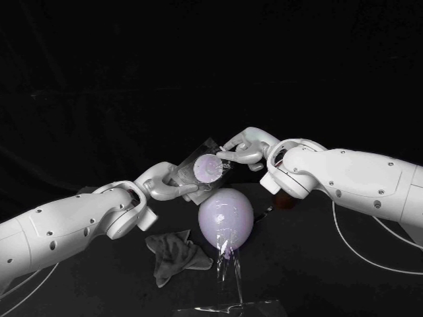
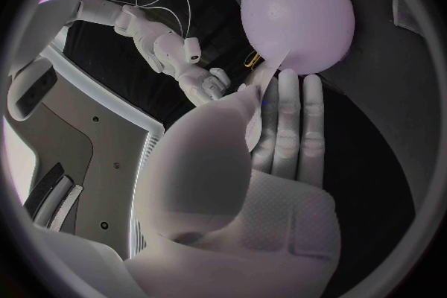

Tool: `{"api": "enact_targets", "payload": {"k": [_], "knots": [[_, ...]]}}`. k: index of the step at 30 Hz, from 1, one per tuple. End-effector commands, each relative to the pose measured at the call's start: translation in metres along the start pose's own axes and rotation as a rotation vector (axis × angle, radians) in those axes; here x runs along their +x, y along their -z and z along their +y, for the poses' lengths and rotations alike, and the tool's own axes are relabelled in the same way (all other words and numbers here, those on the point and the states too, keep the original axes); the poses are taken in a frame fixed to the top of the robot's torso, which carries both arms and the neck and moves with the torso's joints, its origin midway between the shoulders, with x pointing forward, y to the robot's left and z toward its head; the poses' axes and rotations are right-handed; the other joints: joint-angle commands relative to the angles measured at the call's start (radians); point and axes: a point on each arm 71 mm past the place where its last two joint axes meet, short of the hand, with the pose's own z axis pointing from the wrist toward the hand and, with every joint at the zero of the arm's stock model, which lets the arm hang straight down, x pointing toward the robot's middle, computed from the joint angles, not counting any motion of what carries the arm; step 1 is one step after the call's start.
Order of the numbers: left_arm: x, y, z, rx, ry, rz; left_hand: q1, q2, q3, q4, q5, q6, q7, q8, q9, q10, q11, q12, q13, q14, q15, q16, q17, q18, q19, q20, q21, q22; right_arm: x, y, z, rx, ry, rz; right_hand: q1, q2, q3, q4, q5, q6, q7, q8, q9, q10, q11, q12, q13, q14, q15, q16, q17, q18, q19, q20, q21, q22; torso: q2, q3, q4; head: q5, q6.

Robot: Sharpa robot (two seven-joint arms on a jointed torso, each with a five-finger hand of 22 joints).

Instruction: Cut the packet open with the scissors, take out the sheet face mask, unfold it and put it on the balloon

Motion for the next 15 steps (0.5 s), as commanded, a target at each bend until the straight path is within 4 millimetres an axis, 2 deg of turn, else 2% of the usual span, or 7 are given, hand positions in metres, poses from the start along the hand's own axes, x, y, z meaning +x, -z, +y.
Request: {"api": "enact_targets", "payload": {"k": [1, 2, 4, 7, 8, 10, 15], "knots": [[0.001, -0.001, -0.003, 0.02, 0.001, 0.006, 0.006, 0.006, 0.012, -0.008, 0.004, 0.005, 0.002, 0.006, 0.042, 0.009, -0.001, 0.002, -0.001, 0.002, -0.003, 0.004, 0.001, 0.019, -0.002, -0.007, 0.002, 0.001, 0.003, 0.0, 0.0, -0.005, -0.006, 0.041, 0.014, 0.028, 0.006, 0.004, -0.002, 0.017, -0.004, 0.009, 0.0, 0.015, -0.002, 0.015, 0.011, 0.103, -0.009, 0.004, 0.263, 0.0, 0.007, -0.008, 0.01, 0.072, 0.0, 0.0005, -0.0005, 0.001, -0.001], [0.001, -0.001, -0.003, 0.02, 0.001, 0.005, 0.006, 0.006, 0.012, -0.008, 0.004, 0.005, 0.002, 0.006, 0.042, 0.009, -0.001, 0.002, -0.001, 0.002, -0.003, 0.004, 0.001, 0.019, -0.002, -0.007, 0.002, 0.001, 0.003, 0.0, 0.0, -0.005, -0.006, 0.039, 0.032, 0.046, 0.015, -0.002, -0.002, 0.028, -0.008, 0.015, 0.0, 0.021, -0.005, 0.023, 0.018, 0.103, -0.012, 0.004, 0.263, 0.0, 0.009, -0.009, 0.012, 0.074, 0.0, 0.0006, -0.0006, 0.001, -0.001], [0.001, -0.001, -0.003, 0.02, 0.0, 0.004, 0.006, 0.006, 0.012, -0.008, 0.004, 0.005, 0.002, 0.006, 0.042, 0.009, -0.001, 0.002, -0.001, 0.002, -0.003, 0.004, 0.001, 0.019, -0.002, -0.007, 0.002, 0.001, 0.002, 0.0, -0.001, -0.006, -0.005, 0.03, 0.041, 0.054, 0.02, -0.005, -0.002, 0.034, -0.011, 0.018, 0.001, 0.024, -0.007, 0.027, 0.02, 0.103, -0.014, 0.004, 0.263, 0.0, 0.01, -0.011, 0.013, 0.075, 0.0, 0.0007, -0.0005, 0.001, -0.001], [0.0, 0.0, -0.003, 0.019, 0.0, 0.003, 0.006, 0.006, 0.012, -0.008, 0.004, 0.005, 0.002, 0.006, 0.042, 0.009, -0.001, 0.002, -0.001, 0.002, -0.003, 0.004, 0.001, 0.019, -0.002, -0.007, 0.002, 0.001, 0.0, 0.001, -0.001, -0.013, -0.007, 0.002, 0.087, 0.09, 0.046, -0.031, -0.002, 0.072, -0.027, 0.041, 0.009, 0.043, -0.021, 0.052, 0.039, 0.103, -0.025, 0.004, 0.263, -0.003, 0.019, -0.018, 0.027, 0.085, 0.0, 0.001, -0.0008, 0.001, -0.001], [0.0, 0.0, -0.002, 0.019, 0.0, 0.003, 0.006, 0.006, 0.012, -0.008, 0.004, 0.005, 0.002, 0.006, 0.042, 0.009, -0.001, 0.002, -0.001, 0.002, -0.003, 0.004, 0.001, 0.019, -0.002, -0.007, 0.002, 0.001, -0.001, 0.001, -0.002, -0.016, -0.008, -0.009, 0.113, 0.113, 0.064, -0.048, -0.001, 0.099, -0.04, 0.061, 0.016, 0.062, -0.031, 0.077, 0.06, 0.103, -0.033, 0.004, 0.263, -0.006, 0.027, -0.024, 0.037, 0.094, 0.0, 0.0009, -0.0009, 0.001, -0.002], [0.0, 0.0, -0.002, 0.018, -0.001, 0.002, 0.006, 0.006, 0.012, -0.008, 0.004, 0.005, 0.002, 0.006, 0.042, 0.009, -0.001, 0.002, -0.001, 0.002, -0.003, 0.004, 0.001, 0.019, -0.002, -0.007, 0.002, 0.001, -0.003, 0.002, -0.002, -0.023, -0.01, -0.03, 0.139, 0.128, 0.084, -0.071, -0.001, 0.121, -0.052, 0.082, 0.026, 0.079, -0.042, 0.098, 0.076, 0.103, -0.043, 0.004, 0.263, -0.009, 0.034, -0.034, 0.048, 0.101, 0.0, 0.0011, -0.001, 0.001, -0.002], [0.0, 0.0, -0.002, 0.016, -0.001, 0.002, 0.006, 0.006, 0.012, -0.008, 0.004, 0.005, 0.002, 0.006, 0.042, 0.009, -0.001, 0.002, -0.001, 0.002, -0.003, 0.004, 0.001, 0.019, -0.002, -0.007, 0.002, 0.001, -0.009, 0.004, -0.004, -0.036, -0.013, -0.071, 0.146, 0.132, 0.096, -0.081, -0.001, 0.126, -0.056, 0.095, 0.031, 0.088, -0.047, 0.109, 0.086, 0.103, -0.049, 0.004, 0.263, -0.011, 0.04, -0.041, 0.056, 0.108, 0.0, 0.0012, -0.0008, 0.001, -0.001]]}}
